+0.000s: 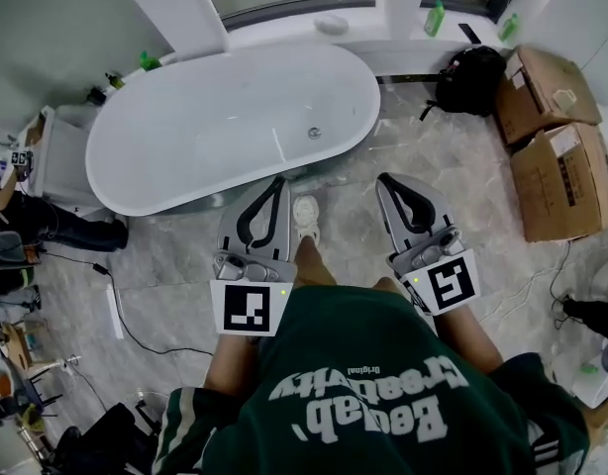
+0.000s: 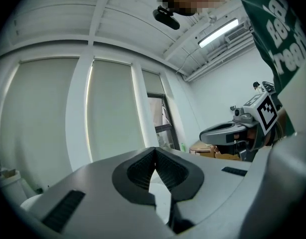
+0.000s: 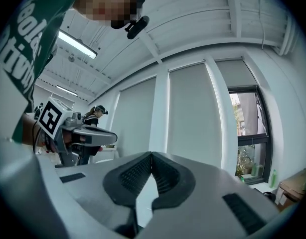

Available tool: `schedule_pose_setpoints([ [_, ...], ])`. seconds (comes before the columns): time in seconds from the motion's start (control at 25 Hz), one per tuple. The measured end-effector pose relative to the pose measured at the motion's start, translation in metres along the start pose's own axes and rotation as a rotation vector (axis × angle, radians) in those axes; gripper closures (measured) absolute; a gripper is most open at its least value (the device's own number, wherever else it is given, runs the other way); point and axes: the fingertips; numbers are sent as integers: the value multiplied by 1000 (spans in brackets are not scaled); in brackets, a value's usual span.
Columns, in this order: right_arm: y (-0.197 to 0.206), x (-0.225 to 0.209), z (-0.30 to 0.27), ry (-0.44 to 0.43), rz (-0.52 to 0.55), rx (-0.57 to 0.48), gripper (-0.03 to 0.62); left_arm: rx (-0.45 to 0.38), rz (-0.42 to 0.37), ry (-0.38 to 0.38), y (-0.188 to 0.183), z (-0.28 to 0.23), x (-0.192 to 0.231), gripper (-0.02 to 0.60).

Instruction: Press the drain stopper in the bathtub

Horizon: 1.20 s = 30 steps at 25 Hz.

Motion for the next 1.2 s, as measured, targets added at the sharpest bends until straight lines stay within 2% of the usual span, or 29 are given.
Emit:
schedule_pose_setpoints([
  [0.2, 14, -23, -54, 6, 50, 57, 580, 12, -8, 35, -8, -51, 40, 572],
  [0.4, 23, -43, -121, 13, 42, 77, 580, 46, 22, 48, -8, -110, 95, 574],
  [0.72, 49, -77, -210, 20, 39, 147, 580, 79, 4, 120, -13, -199, 158, 572],
  [1.08, 75, -103, -274, 35, 38, 208, 580, 100, 46, 142, -5, -258, 209, 572],
  [1.2, 78, -111, -291, 48, 32, 214, 580, 83, 39, 153, -6, -270, 219, 572],
])
Point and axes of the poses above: the fingertips, and each gripper's own axes: z backward along the fingers, x to its left, y out of its underside, and after that the axes turned 14 degrees about z, right-handed
